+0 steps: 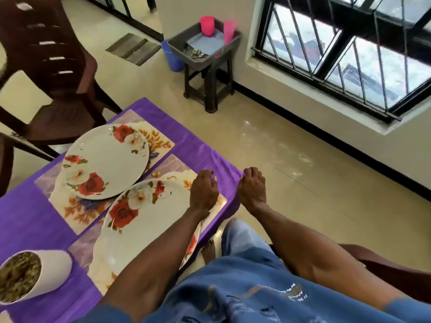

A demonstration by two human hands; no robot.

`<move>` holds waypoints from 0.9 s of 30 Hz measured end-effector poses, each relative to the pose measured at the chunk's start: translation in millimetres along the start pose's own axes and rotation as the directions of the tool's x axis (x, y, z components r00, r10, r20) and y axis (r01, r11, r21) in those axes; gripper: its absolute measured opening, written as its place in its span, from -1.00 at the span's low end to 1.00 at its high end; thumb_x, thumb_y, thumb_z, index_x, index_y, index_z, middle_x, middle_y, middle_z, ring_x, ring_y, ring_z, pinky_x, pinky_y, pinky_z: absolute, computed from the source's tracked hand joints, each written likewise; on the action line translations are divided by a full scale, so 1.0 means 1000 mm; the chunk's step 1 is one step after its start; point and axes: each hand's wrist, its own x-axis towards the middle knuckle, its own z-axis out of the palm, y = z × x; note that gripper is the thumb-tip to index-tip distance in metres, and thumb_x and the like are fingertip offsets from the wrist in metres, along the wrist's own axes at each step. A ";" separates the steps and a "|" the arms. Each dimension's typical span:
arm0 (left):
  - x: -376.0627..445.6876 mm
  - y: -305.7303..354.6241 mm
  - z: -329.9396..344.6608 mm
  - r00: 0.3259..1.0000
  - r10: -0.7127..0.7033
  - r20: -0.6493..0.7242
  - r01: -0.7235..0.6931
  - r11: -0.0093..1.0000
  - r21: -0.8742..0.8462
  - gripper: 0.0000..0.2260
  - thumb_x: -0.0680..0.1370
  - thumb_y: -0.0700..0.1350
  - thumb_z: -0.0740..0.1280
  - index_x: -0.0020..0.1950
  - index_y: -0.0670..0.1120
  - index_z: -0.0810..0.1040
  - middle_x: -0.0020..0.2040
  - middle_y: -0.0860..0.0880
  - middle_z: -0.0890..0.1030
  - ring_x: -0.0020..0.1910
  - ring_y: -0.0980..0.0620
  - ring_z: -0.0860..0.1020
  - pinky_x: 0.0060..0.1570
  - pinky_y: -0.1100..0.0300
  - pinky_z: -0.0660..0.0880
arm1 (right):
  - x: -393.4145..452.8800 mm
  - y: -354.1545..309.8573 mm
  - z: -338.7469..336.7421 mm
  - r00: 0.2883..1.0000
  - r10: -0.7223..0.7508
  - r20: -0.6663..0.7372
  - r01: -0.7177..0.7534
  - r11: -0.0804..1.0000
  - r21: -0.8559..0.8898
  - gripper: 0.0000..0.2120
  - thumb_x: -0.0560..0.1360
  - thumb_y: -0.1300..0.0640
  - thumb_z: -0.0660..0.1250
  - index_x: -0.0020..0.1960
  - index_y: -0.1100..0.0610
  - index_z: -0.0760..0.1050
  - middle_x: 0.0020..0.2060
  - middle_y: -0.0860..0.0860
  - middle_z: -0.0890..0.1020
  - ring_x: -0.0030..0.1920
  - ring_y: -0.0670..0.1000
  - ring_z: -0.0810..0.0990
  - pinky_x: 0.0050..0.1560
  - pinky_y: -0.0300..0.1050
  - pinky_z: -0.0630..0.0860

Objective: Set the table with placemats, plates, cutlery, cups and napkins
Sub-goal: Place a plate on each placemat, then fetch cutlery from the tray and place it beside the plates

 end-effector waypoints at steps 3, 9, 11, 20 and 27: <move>0.025 0.005 0.013 1.000 -0.006 -0.014 0.006 1.000 0.005 -0.80 0.63 -0.11 0.21 0.20 -0.15 0.50 0.11 -0.12 0.57 0.04 -0.08 0.56 -0.02 0.08 0.54 | 0.037 0.009 0.001 1.000 -0.001 0.025 0.001 1.000 -0.006 -0.76 0.52 0.26 0.20 0.17 0.26 0.47 0.14 0.20 0.50 0.12 0.23 0.46 0.13 0.08 0.37; 0.095 0.031 0.047 0.988 -0.126 -0.089 0.125 0.992 -0.008 -0.80 0.63 -0.13 0.20 0.21 -0.12 0.49 0.17 -0.09 0.54 0.09 -0.11 0.53 0.01 0.04 0.49 | 0.132 0.033 0.010 0.995 -0.015 0.099 0.006 0.996 0.093 -0.75 0.59 0.24 0.15 0.23 0.26 0.43 0.17 0.20 0.49 0.13 0.21 0.46 0.16 0.05 0.36; 0.130 0.046 0.069 0.980 -0.173 -0.100 0.175 0.985 0.008 -0.80 0.61 -0.17 0.22 0.22 -0.14 0.50 0.19 -0.11 0.54 0.07 -0.13 0.54 -0.04 0.04 0.47 | 0.172 0.050 0.010 0.989 -0.021 0.148 0.003 0.992 0.125 -0.74 0.60 0.23 0.14 0.25 0.26 0.41 0.19 0.20 0.48 0.11 0.22 0.48 0.14 0.06 0.40; 0.258 0.115 0.169 0.914 -0.405 0.022 0.402 0.913 0.072 -0.82 0.59 -0.16 0.21 0.16 -0.11 0.50 0.16 -0.11 0.55 0.04 -0.19 0.56 -0.01 0.04 0.46 | 0.337 0.164 -0.047 0.935 -0.012 0.354 -0.022 0.995 0.093 -0.77 0.54 0.28 0.16 0.19 0.23 0.39 0.14 0.16 0.49 -0.06 0.24 0.56 -0.12 0.04 0.51; 0.346 0.130 0.185 0.879 -0.477 -0.018 0.477 0.875 0.081 -0.84 0.58 -0.17 0.20 0.12 -0.11 0.49 0.13 -0.13 0.58 0.06 -0.20 0.55 -0.03 0.04 0.45 | 0.441 0.162 -0.058 0.914 -0.048 0.403 0.025 0.998 0.063 -0.83 0.54 0.30 0.11 0.09 0.21 0.40 0.05 0.15 0.53 -0.12 0.21 0.54 -0.23 -0.03 0.42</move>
